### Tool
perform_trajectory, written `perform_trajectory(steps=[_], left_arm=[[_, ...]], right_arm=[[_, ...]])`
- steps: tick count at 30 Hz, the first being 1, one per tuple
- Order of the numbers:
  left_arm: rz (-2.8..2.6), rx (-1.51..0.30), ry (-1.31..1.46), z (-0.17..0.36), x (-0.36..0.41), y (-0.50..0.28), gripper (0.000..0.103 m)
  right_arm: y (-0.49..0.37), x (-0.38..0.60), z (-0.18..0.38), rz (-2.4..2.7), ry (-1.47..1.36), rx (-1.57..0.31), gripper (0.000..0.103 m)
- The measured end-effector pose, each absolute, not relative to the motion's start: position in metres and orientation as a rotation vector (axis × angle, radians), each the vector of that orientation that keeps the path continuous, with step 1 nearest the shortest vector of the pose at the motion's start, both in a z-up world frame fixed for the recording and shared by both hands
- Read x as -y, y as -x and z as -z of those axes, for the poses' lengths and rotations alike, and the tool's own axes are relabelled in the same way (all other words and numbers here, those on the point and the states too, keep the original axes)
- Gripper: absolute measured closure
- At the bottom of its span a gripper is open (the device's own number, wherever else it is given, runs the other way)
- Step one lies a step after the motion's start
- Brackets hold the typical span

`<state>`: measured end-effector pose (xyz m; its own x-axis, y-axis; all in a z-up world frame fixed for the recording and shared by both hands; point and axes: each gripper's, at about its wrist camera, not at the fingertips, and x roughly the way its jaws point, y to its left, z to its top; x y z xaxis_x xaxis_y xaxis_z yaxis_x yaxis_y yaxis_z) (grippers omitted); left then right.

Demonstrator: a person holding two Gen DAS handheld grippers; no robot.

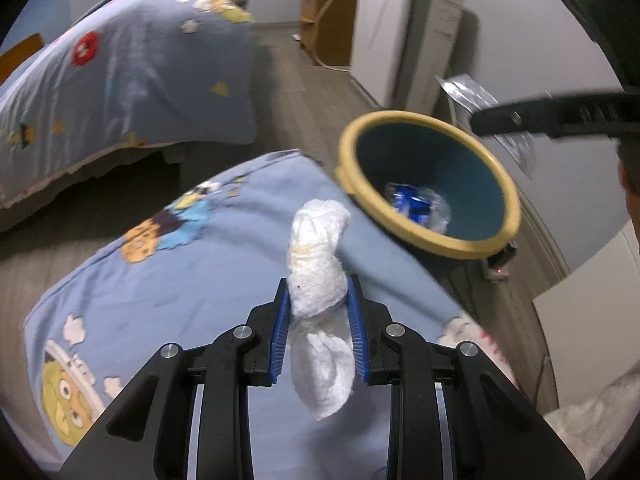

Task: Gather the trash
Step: 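Lift the tissue and foil tray and carry both over the bin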

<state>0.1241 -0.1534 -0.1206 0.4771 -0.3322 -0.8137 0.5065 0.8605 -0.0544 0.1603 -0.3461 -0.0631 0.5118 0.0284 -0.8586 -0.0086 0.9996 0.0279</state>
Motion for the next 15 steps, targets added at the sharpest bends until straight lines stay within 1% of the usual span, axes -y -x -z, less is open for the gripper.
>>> perform_trajectory(steps=[5,15], left_arm=[[0.591,-0.936,-0.224,0.117,0.188,-0.112,0.074],[0.716,-0.932,-0.253,0.110,0.246,-0.096,0.074]], right_arm=[[-0.154,0.382,0.060,0.010,-0.066,-1.041,0.035],[-0.150,0.447,0.074,0.101,-0.120,-1.077,0.034]])
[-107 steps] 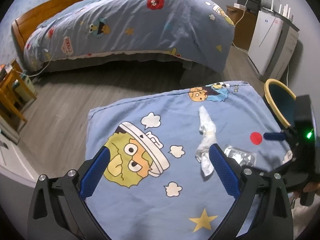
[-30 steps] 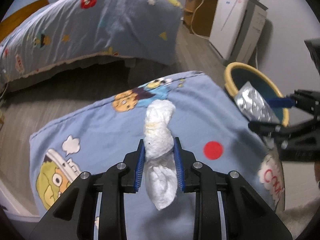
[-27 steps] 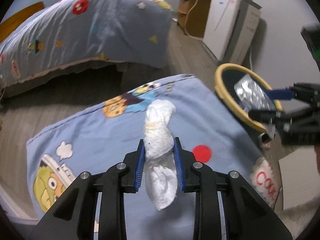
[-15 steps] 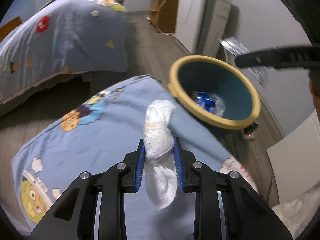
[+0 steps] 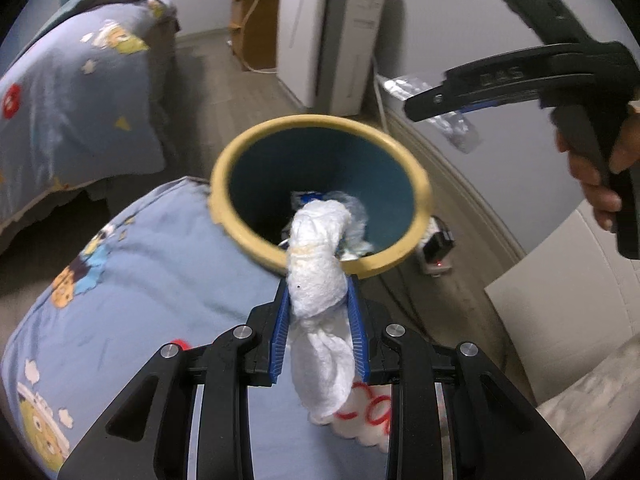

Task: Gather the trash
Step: 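Lift the tissue and foil tray and carry both over the bin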

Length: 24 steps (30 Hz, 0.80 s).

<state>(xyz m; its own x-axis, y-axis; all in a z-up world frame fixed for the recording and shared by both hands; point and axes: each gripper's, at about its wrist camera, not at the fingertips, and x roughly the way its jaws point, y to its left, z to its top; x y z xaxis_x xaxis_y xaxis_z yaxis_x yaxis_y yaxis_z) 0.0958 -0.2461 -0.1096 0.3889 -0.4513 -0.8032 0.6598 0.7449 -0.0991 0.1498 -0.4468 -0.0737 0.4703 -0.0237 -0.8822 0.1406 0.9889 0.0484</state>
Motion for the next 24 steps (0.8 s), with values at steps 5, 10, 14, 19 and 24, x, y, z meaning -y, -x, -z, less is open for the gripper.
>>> perform_trajectory(steps=[5,10,14,19,24], left_arm=[[0.728,-0.927,-0.271,0.109,0.271,-0.109,0.074],[0.706,-0.929,-0.280,0.113,0.285,-0.136,0.074],[0.673,-0.922,-0.279,0.114,0.291,-0.158,0.074],[0.658,-0.925,-0.265,0.124,0.299,-0.176,0.074],[0.655,-0.934,-0.310,0.137,0.305,-0.182,0.074]], right_arm=[[-0.157,0.459,0.092,0.118,-0.174,-1.098,0.034],[-0.164,0.466,0.104,0.120,-0.241,-1.112,0.034],[-0.169,0.479,0.115,0.135,-0.351,-1.114,0.034],[-0.175,0.485,0.127,0.155,-0.404,-1.110,0.034],[-0.186,0.473,0.141,0.138,-0.390,-1.142,0.034]])
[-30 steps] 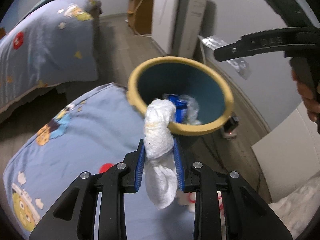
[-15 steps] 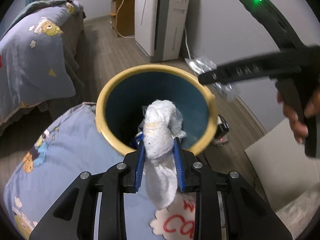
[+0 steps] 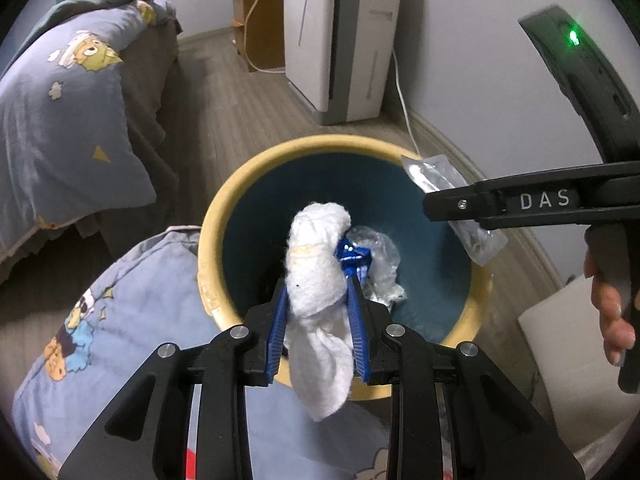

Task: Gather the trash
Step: 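Open both tools over the bin to drop tissue and foil tray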

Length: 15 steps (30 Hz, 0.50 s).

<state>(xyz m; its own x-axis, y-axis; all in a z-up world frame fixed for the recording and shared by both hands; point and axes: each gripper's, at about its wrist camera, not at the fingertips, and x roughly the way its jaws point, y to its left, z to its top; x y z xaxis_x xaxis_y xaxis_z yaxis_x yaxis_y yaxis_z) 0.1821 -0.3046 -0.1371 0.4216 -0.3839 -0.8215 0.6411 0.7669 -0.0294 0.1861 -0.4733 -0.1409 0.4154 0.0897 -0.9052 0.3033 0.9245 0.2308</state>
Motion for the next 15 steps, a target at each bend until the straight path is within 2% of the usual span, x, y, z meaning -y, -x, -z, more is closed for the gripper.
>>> perform_trajectory(steps=[3,7,10,11,12,13,14,15], left_arm=[[0.658,-0.936,-0.310,0.142,0.304,-0.185,0.074],[0.654,-0.943,-0.306,0.148,0.299,-0.188,0.066],[0.643,-0.962,-0.291,0.152,0.293,-0.192,0.051],[0.642,-0.965,-0.286,0.153,0.291,-0.193,0.049],[0.639,-0.966,-0.285,0.154,0.289,-0.193,0.046],[0.637,-0.966,-0.281,0.155,0.287,-0.193,0.039],[0.637,-0.964,-0.276,0.155,0.285,-0.193,0.032],[0.634,-0.960,-0.274,0.155,0.284,-0.193,0.030]], right_arm=[[-0.193,0.465,0.147,0.135,-0.373,-1.157,0.034],[-0.201,0.456,0.150,0.111,-0.389,-1.154,0.034],[-0.206,0.453,0.155,0.105,-0.403,-1.163,0.033],[-0.207,0.454,0.156,0.109,-0.408,-1.170,0.031],[-0.207,0.455,0.157,0.113,-0.414,-1.174,0.024],[-0.207,0.455,0.158,0.117,-0.418,-1.173,0.020],[-0.207,0.456,0.158,0.126,-0.414,-1.172,0.019],[-0.207,0.456,0.158,0.132,-0.411,-1.172,0.019]])
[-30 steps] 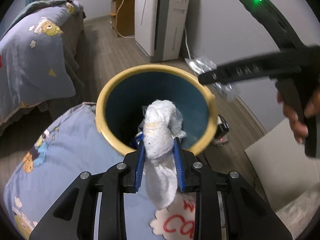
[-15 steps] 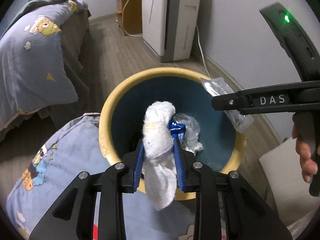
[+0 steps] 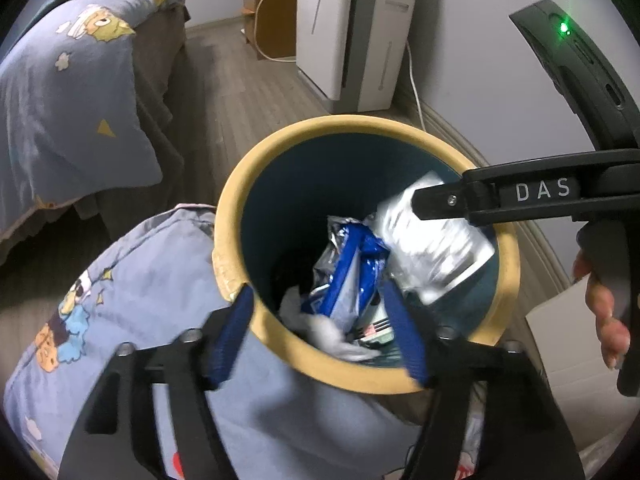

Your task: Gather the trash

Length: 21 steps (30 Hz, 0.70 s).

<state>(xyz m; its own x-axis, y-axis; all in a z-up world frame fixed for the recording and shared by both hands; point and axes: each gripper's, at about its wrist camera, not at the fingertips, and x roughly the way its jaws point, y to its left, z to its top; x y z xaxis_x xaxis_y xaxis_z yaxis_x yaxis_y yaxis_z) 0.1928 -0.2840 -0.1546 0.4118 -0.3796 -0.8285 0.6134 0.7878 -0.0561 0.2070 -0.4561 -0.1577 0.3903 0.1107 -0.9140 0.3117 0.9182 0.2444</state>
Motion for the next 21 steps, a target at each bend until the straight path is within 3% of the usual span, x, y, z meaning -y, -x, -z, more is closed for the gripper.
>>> perform_trajectory(steps=[3,6,15,21], left_arm=[[0.626,-0.953,-0.259,0.155,0.281,-0.192,0.024],[0.608,-0.939,-0.252,0.156,0.278,-0.188,0.011],[0.600,-0.918,-0.240,0.138,0.271,-0.176,0.010],[0.538,-0.830,-0.235,0.080,0.246,-0.144,0.005]], right_arm=[[-0.204,0.460,0.156,0.148,-0.420,-1.160,0.012],[-0.202,0.462,0.151,0.159,-0.415,-1.142,0.008],[-0.183,0.468,0.126,0.171,-0.374,-1.093,0.006],[-0.140,0.469,0.073,0.169,-0.446,-0.983,0.006]])
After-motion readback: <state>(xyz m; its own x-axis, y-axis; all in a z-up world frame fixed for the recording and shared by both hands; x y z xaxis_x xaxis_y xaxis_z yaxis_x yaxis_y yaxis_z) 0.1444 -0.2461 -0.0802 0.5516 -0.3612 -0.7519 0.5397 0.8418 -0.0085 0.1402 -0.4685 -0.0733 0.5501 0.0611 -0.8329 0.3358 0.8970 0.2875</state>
